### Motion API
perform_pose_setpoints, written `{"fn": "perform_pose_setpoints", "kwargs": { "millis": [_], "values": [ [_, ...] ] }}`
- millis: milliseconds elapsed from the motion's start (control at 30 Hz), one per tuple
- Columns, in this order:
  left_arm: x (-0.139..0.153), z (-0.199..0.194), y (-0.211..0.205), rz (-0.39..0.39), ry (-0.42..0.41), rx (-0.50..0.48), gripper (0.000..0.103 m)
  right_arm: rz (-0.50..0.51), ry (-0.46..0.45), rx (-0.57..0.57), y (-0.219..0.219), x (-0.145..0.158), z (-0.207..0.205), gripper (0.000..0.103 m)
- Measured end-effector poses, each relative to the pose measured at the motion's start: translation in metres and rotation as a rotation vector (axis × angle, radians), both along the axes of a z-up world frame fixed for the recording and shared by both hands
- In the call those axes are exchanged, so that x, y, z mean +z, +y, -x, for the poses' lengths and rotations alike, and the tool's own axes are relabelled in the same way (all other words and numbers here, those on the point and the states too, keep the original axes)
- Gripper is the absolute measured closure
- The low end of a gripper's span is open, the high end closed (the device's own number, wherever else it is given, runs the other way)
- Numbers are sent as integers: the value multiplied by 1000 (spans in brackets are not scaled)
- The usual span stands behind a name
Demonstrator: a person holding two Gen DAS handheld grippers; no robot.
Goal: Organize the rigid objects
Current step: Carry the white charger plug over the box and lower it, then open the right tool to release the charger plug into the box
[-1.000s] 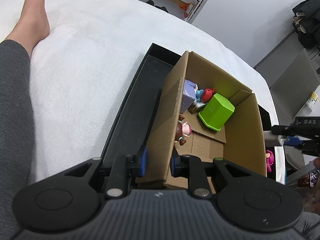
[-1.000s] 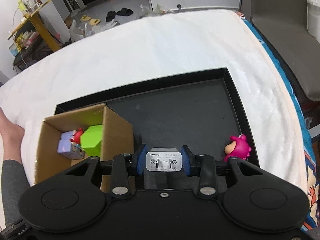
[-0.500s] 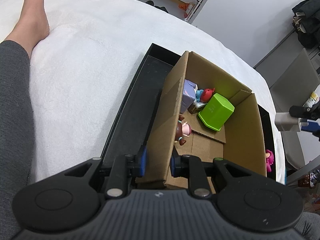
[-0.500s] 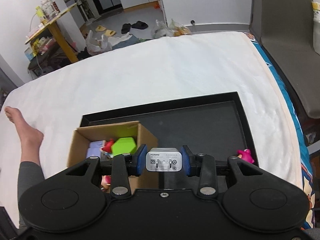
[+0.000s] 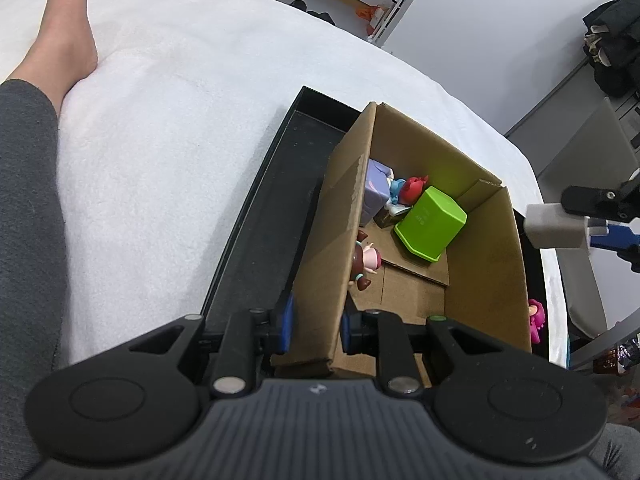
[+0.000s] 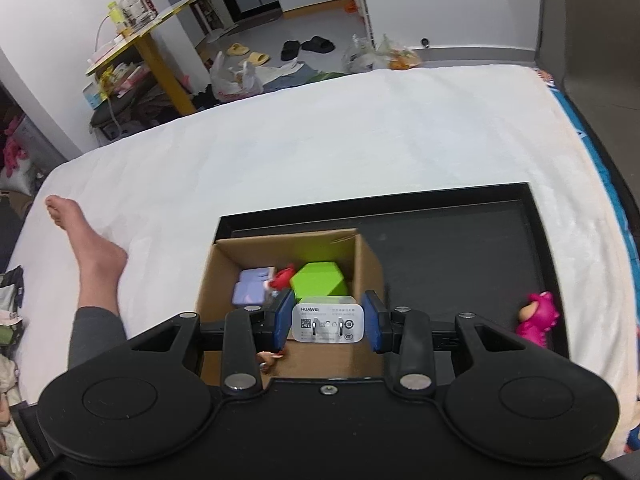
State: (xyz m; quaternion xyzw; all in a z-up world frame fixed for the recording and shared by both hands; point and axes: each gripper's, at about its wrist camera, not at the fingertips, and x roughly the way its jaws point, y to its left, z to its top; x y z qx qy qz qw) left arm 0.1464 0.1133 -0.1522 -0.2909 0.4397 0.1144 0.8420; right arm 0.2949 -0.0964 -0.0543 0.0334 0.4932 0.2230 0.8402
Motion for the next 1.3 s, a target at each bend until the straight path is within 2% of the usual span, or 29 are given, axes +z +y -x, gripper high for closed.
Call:
{"fn": "perform_pose_setpoints", "kwargs": {
  "millis": [367,700,1067,1300],
  "values": [
    [1,1,0,4,-3,-5,82,23,24,66,32,-16,8,67],
    [1,2,0,13,-4,-7,82,92,32,111,58,-40,8,67],
    [1,2,0,21,-5,-6,82,139,63,111,75,-72,5,67],
    [2,2,1,26,-6,-6,82,166,41,105,77,-77,5,67]
  ]
}}
